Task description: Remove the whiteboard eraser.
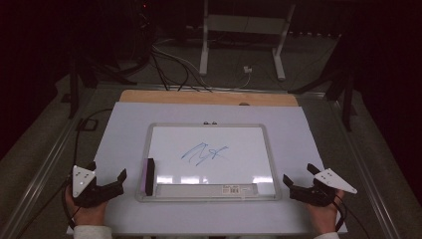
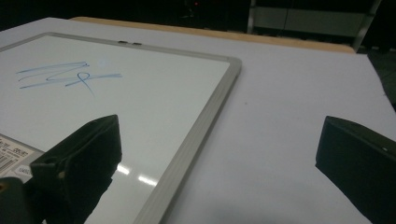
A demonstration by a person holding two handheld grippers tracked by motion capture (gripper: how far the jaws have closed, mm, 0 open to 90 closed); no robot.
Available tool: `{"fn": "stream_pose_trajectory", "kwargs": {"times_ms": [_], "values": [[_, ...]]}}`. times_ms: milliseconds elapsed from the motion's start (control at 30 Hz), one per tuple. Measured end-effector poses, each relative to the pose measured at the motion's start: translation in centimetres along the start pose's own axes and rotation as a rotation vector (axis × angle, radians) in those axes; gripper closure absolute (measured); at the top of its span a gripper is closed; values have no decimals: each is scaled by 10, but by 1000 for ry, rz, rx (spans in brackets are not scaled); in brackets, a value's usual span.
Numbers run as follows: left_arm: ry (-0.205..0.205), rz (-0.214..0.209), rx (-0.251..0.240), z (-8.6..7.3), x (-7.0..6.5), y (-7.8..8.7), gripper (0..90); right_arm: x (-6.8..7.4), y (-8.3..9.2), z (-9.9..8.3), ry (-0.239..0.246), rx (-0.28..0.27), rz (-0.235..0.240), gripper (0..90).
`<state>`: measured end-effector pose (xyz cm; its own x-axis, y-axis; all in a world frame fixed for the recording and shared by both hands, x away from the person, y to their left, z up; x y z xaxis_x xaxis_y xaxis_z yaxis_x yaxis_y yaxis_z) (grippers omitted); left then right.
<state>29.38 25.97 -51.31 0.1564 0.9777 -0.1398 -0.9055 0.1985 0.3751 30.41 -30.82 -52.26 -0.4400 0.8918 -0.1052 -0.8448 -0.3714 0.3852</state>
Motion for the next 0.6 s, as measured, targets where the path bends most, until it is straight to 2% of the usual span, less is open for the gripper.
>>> {"fn": "stream_pose_trajectory", "kwargs": {"times_ms": [67,200,300,600], "values": [[2,-3,1,0,-1,1,5,2,-1,-1,12,2,11,7],[11,-9,5,0,-3,1,5,2,-1,-1,4,5,13,7],[56,-34,17,-1,-6,2,5,1,1,0,1,5,11,7],[66,-35,32,5,-9,6,5,-3,5,1,-15,-14,7,7]]}}
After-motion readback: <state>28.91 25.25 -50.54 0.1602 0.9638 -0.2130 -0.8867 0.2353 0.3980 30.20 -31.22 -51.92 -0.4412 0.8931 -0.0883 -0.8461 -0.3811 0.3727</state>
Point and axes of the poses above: each handheld gripper's, and its own axes: y roughly backward along the jaws, z roughly out of its top, x roughly to its left, the point moved 8 cm from there along -y, roughly forward along the jaws, and after that the axes turned 8 degrees about y, right-handed, at the moved point
